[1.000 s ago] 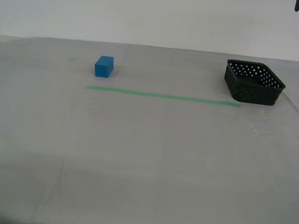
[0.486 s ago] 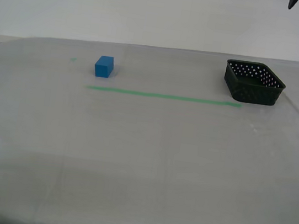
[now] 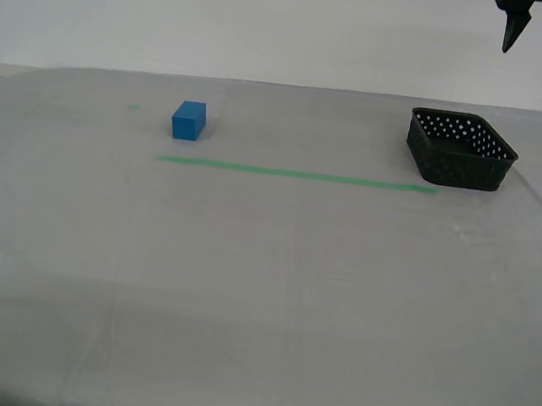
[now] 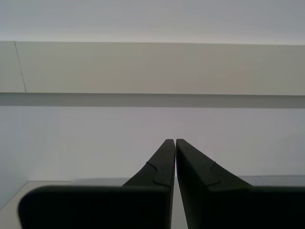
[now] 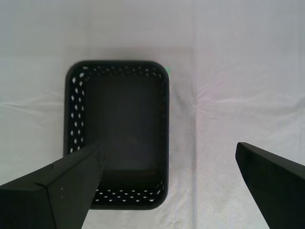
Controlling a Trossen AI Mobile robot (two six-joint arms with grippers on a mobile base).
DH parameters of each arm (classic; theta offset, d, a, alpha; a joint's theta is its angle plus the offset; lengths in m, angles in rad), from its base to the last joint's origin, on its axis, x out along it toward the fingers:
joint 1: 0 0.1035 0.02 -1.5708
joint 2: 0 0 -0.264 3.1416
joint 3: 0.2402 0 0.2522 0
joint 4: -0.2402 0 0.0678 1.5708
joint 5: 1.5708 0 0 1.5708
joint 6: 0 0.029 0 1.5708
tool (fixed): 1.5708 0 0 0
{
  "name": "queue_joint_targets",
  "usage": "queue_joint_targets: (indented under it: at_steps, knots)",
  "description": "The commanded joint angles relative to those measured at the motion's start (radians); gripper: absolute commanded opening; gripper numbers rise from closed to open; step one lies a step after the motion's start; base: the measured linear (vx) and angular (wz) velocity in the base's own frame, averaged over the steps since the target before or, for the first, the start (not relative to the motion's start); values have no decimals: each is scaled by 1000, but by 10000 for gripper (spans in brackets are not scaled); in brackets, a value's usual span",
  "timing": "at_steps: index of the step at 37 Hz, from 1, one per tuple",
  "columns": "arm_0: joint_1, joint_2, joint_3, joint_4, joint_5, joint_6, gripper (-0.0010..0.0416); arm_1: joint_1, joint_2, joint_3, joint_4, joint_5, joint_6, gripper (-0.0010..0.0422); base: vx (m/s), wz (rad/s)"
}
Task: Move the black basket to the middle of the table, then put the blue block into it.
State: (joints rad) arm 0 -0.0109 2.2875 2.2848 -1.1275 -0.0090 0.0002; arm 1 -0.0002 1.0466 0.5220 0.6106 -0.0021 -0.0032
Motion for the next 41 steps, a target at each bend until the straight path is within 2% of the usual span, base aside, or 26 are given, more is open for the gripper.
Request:
queue_joint_targets:
  at_steps: [1,11,28,32,41]
  knots:
    - [-3,39,36,-27,0,-2,380,0,0,2,4,-1,3,0,0,0]
    - [-5,96,60,-29,-1,-5,380,0,0,1,5,-1,3,0,0,0]
    - [-9,96,-93,83,-2,-26,380,0,0,1,4,-1,3,0,0,0]
    - [-9,96,-123,116,-18,-26,380,0,0,2,5,-1,3,0,0,0]
    - [-8,96,-191,203,-19,2,380,0,0,1,4,-1,3,0,0,0]
